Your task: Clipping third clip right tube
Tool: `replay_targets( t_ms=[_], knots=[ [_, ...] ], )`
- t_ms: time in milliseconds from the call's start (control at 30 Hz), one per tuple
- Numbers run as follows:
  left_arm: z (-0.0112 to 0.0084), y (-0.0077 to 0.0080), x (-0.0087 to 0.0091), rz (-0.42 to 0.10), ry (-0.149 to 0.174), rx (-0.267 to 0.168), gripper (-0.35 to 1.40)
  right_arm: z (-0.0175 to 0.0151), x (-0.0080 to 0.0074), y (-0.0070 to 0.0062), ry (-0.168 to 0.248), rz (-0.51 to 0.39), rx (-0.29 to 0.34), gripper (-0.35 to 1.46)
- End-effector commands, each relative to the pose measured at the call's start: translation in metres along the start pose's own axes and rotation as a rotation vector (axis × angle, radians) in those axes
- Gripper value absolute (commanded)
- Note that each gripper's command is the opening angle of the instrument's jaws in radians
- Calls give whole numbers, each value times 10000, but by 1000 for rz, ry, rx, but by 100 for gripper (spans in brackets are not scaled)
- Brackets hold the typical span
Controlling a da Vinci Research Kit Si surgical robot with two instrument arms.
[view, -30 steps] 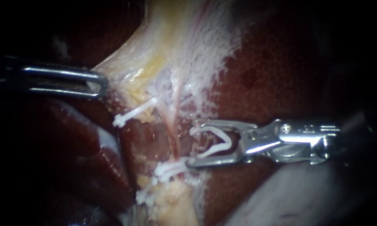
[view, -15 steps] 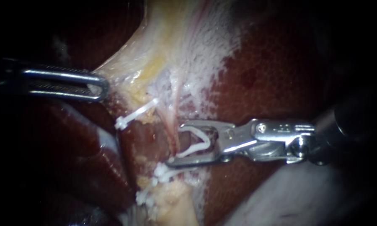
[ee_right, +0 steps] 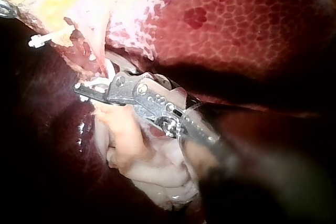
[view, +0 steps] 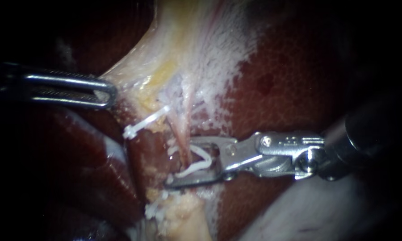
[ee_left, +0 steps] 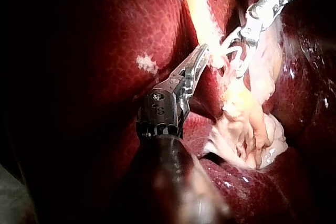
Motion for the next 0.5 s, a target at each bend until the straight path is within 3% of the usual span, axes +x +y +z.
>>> replay_targets(
  t_ms=[33, 167, 333, 500],
  knots=[
    [0, 0, 0, 0, 0, 1, -35, -1, 0, 0, 0, 3, -1, 47],
    [0, 0, 0, 0, 0, 1, -35, -4, -1, 2, 1, 21, -1, 33],
    [0, 0, 0, 0, 0, 0, -35, -13, -6, 7, 6, 45, -30, 2],
    [0, 0, 0, 0, 0, 0, -35, -18, -8, 13, 7, 52, -30, -12]
  ],
)
